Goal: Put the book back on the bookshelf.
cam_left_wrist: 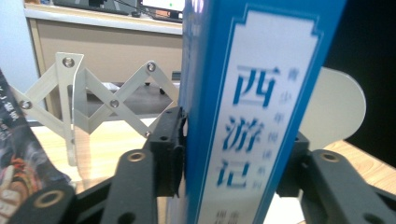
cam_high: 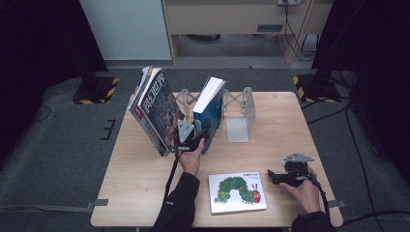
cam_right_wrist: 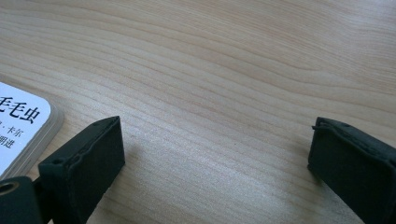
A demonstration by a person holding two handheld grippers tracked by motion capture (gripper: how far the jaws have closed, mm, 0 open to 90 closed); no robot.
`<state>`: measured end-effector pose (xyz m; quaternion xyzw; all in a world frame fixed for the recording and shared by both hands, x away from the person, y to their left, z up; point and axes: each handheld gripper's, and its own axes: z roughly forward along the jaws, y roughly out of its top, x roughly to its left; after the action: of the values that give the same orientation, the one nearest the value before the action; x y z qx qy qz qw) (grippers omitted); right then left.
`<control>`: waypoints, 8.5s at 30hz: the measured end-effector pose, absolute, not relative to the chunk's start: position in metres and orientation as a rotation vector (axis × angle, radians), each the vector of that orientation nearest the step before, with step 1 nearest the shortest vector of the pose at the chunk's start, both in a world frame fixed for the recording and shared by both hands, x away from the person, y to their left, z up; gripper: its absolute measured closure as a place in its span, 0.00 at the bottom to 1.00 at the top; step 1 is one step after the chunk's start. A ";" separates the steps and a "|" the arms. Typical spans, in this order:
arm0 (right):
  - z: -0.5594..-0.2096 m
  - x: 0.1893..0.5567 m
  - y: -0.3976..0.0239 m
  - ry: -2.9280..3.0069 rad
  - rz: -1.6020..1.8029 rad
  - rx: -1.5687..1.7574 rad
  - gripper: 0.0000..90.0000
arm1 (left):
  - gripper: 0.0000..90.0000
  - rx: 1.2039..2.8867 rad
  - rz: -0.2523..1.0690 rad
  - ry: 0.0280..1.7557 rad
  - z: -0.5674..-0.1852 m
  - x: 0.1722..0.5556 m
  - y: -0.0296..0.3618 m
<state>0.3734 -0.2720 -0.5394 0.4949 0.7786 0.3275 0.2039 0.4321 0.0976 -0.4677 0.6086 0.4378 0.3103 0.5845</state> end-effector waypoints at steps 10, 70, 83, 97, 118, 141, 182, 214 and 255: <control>-0.539 0.373 -0.272 2.172 0.914 1.380 0.04 | 0.63 1.387 0.730 1.059 -0.467 0.439 0.088; -0.539 0.375 -0.271 2.183 0.918 1.367 0.04 | 0.59 1.398 0.775 1.040 -0.469 0.445 0.063; -0.539 0.375 -0.271 2.185 0.918 1.361 0.04 | 0.60 1.510 0.702 1.010 -0.481 0.426 0.077; -0.539 0.375 -0.271 2.187 0.917 1.358 0.04 | 0.51 1.550 0.661 1.001 -0.477 0.439 0.046; -0.539 0.375 -0.271 2.190 0.917 1.354 0.04 | 0.53 1.598 0.618 0.946 -0.483 0.437 0.061; -0.539 0.375 -0.271 2.188 0.918 1.356 0.04 | 0.48 1.641 0.594 0.919 -0.473 0.433 0.065; -0.539 0.375 -0.271 2.194 0.915 1.352 0.04 | 0.40 1.786 0.563 0.862 -0.453 0.408 0.088; -0.535 0.370 -0.271 2.192 0.928 1.353 0.20 | 0.30 2.017 0.364 0.853 -0.505 0.352 0.118; -0.528 0.331 -0.229 2.354 1.233 1.420 0.56 | 0.16 2.207 0.357 0.839 -0.536 0.328 0.121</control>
<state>0.3315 -0.2291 -0.5275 0.4703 0.7797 0.4083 0.0641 0.3284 0.1213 -0.5356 0.8593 0.3266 0.1391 0.3681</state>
